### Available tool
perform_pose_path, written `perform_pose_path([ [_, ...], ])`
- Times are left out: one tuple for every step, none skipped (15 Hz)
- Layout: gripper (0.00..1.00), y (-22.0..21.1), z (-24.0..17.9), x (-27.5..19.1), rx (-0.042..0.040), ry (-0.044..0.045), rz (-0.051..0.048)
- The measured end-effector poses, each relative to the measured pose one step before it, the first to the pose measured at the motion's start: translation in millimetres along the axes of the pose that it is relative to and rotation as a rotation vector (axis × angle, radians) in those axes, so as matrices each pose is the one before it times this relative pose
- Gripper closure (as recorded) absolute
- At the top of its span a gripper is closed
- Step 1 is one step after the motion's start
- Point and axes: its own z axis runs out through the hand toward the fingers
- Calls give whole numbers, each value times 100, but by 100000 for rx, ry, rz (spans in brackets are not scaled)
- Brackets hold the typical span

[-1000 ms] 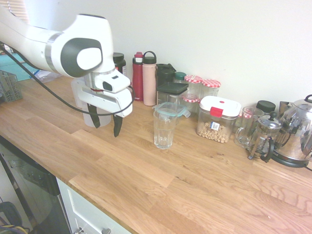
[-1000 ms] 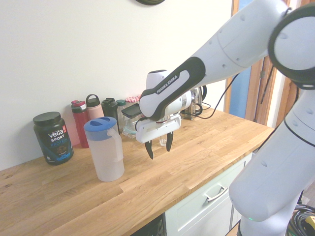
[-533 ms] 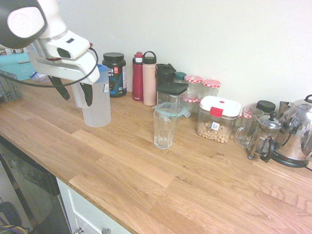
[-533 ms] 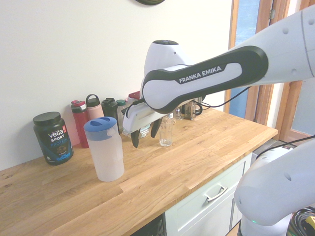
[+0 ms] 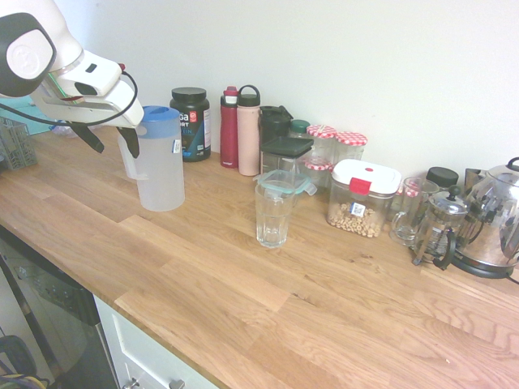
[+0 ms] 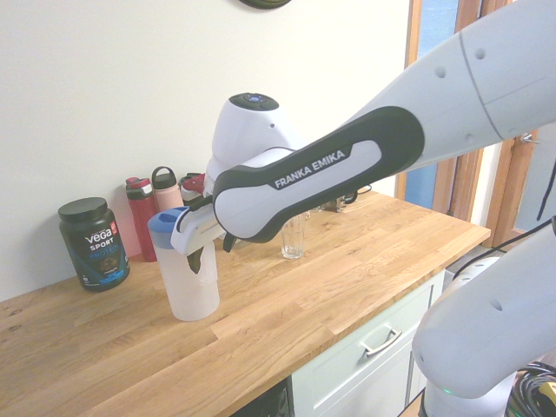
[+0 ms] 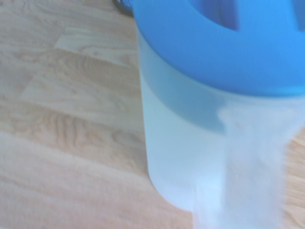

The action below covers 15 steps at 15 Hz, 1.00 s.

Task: Pour me some water

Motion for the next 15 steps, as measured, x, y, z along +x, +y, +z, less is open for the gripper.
perform_pose_path([
  [100,-362,346,357,-113,1162,838],
  [100,-155,370,376,-209,1121,509],
  [100,-76,406,236,-314,580,436],
  [100,-74,292,129,-228,-43,204],
  [100,-89,127,36,-191,-23,-124],
  [100,-47,25,5,-128,282,29],
  [100,-25,-16,2,-39,263,13],
  [100,-33,-23,11,-31,195,-56],
  [100,-47,-21,22,2,254,-153],
  [100,-30,5,9,-21,306,-73],
  [100,-14,34,6,-95,131,171],
  [100,-22,42,29,-141,102,20],
  [100,-45,-6,30,-18,116,-107],
  [100,-76,-49,36,56,195,-87],
  [100,-78,-41,37,21,230,-30],
])
